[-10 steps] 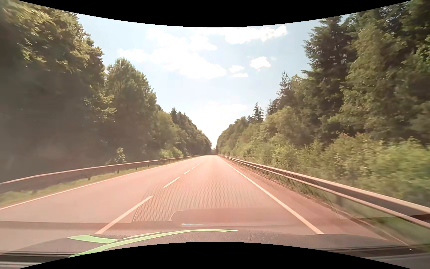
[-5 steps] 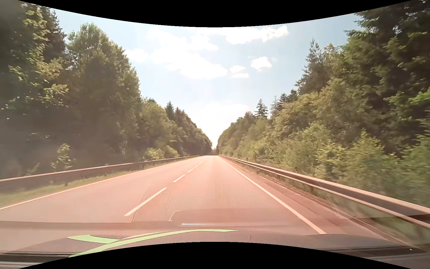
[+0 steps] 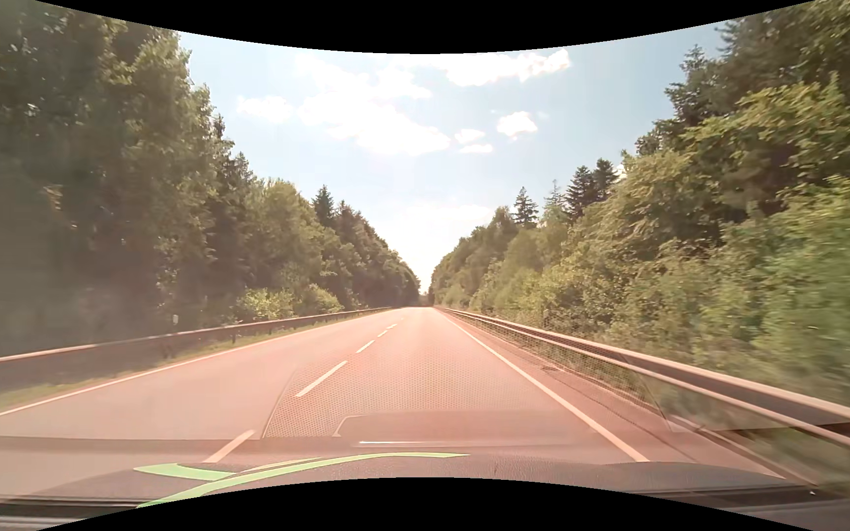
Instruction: Follow the waypoints while adhering to traffic rules and regulations
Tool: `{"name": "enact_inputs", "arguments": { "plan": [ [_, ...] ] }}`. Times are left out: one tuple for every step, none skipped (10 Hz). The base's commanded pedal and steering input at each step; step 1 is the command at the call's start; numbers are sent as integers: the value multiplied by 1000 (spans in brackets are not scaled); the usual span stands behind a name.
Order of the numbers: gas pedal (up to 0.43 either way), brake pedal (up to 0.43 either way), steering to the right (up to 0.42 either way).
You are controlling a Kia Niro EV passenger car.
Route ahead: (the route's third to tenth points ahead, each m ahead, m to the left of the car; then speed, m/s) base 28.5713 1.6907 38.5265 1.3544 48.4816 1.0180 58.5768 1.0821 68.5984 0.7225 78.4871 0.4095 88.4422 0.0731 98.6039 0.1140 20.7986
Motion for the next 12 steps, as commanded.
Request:
{"name": "enact_inputs", "arguments": {
  "plan": [
    [169, 0, 0],
    [157, 0, 0],
    [157, 0, 0],
    [157, 0, 0],
    [157, 0, 0],
    [157, 0, 0],
    [157, 0, 0],
    [157, 0, 0],
    [157, 0, 0],
    [157, 0, 0],
    [157, 0, 0],
    [157, 0, 0]
  ]
}}
